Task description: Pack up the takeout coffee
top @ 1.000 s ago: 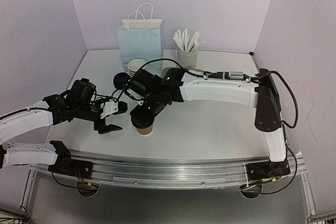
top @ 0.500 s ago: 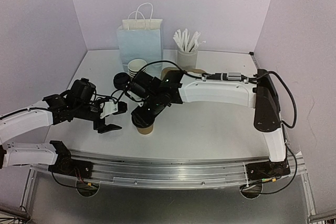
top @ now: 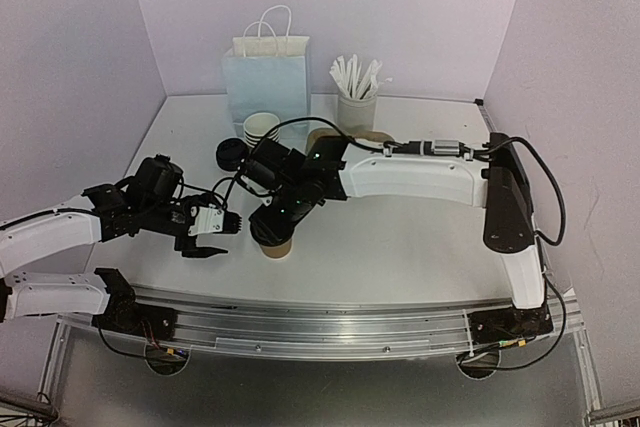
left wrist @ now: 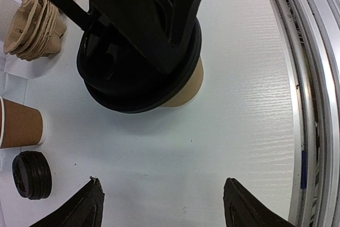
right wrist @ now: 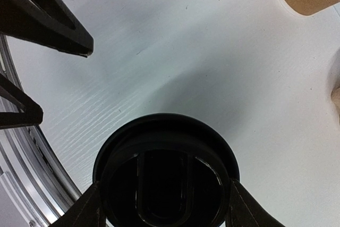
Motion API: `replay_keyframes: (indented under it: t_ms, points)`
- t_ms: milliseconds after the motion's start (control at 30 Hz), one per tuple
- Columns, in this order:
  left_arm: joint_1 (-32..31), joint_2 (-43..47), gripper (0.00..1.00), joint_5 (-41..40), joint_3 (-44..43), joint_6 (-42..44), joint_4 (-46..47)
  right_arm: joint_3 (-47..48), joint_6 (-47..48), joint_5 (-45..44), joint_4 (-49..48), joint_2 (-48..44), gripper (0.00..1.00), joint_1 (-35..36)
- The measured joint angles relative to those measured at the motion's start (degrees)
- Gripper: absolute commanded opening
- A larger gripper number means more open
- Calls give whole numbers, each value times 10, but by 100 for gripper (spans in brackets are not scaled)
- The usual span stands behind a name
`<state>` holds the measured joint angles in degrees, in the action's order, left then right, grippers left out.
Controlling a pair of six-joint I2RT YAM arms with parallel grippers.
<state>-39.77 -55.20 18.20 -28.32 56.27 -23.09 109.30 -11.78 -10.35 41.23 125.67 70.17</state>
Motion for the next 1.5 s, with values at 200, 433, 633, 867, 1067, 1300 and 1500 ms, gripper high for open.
replay_keyframes:
  t_ms: [200,433,633,867,1067,1300,1500]
  points:
    - [0,1,78,-3,5,24,0,0,-6,-1,3,-2,36,-1]
    - [0,35,82,-4,15,38,5,-21,-11,-5,6,-29,34,-8]
    - [0,71,83,-3,36,75,5,-30,-17,-8,8,-41,33,-15]
    - [0,64,82,-5,38,73,6,-30,-48,-15,17,-60,31,-39]
    - [0,53,82,-9,38,56,6,-41,-94,-42,51,-144,32,-77]
    - [0,48,82,-9,38,52,10,-38,-143,-75,129,-251,31,-104]
    - [0,33,82,-9,38,48,22,-36,-171,-123,210,-298,31,-169]
